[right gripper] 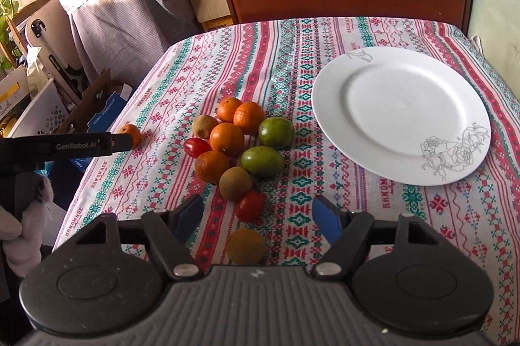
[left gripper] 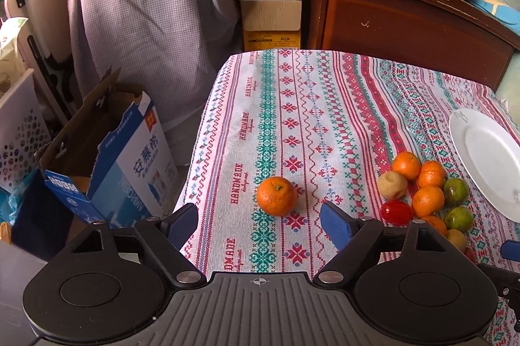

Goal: Organize fruits
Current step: 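Grasp the lone tangerine with the left tool while the right tool approaches the fruit cluster, then carry the tangerine over the white plate with the left tool while the right tool grasps a red cherry tomato, then lower the tangerine and cherry tomato onto the plate and open both tools, then grasp a brown kiwi-like fruit from the cluster with the right tool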

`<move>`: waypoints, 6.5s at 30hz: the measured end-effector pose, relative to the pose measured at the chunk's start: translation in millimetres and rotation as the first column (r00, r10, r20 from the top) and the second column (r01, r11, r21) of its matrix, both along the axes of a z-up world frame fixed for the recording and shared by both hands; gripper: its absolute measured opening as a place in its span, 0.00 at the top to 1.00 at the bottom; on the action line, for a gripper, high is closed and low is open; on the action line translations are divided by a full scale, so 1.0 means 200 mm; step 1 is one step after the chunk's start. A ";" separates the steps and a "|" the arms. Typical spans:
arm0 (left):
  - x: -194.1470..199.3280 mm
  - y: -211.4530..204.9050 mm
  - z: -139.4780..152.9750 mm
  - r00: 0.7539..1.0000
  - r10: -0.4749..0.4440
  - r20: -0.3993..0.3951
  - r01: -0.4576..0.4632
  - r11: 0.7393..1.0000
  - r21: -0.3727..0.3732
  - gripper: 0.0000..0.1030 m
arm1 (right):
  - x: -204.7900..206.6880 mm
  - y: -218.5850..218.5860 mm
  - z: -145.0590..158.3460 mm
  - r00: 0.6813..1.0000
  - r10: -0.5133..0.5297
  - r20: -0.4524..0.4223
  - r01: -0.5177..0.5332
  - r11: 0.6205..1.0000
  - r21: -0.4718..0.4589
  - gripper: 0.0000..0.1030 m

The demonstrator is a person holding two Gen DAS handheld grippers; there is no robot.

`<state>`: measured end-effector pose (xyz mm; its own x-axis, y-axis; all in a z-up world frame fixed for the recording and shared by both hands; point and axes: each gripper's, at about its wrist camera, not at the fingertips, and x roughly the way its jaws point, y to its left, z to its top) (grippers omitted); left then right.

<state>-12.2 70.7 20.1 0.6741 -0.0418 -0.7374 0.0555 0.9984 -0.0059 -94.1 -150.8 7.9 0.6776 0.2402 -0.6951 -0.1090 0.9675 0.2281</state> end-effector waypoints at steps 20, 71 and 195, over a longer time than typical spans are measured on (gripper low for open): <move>0.07 -0.03 -0.10 0.999 -0.021 0.038 0.022 1.000 -0.009 0.49 | 0.00 0.05 -0.06 0.997 0.065 0.031 -0.064 0.997 -0.043 0.63; -0.03 -0.58 0.15 0.947 -0.282 0.153 0.307 0.935 -0.179 0.73 | 0.03 -0.35 0.09 0.968 -0.190 0.164 0.189 0.982 0.021 0.80; -0.09 -0.42 -0.09 0.985 -0.174 -0.025 0.157 0.934 -0.322 0.66 | -0.12 -0.09 -0.12 0.990 -0.131 0.052 0.128 0.990 0.066 0.74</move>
<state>-29.5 -13.7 2.4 0.5990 -0.3869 -0.7011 0.2104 0.9208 -0.3284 -117.2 -169.1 -16.7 0.7432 0.1895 -0.6416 0.0017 0.9585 0.2851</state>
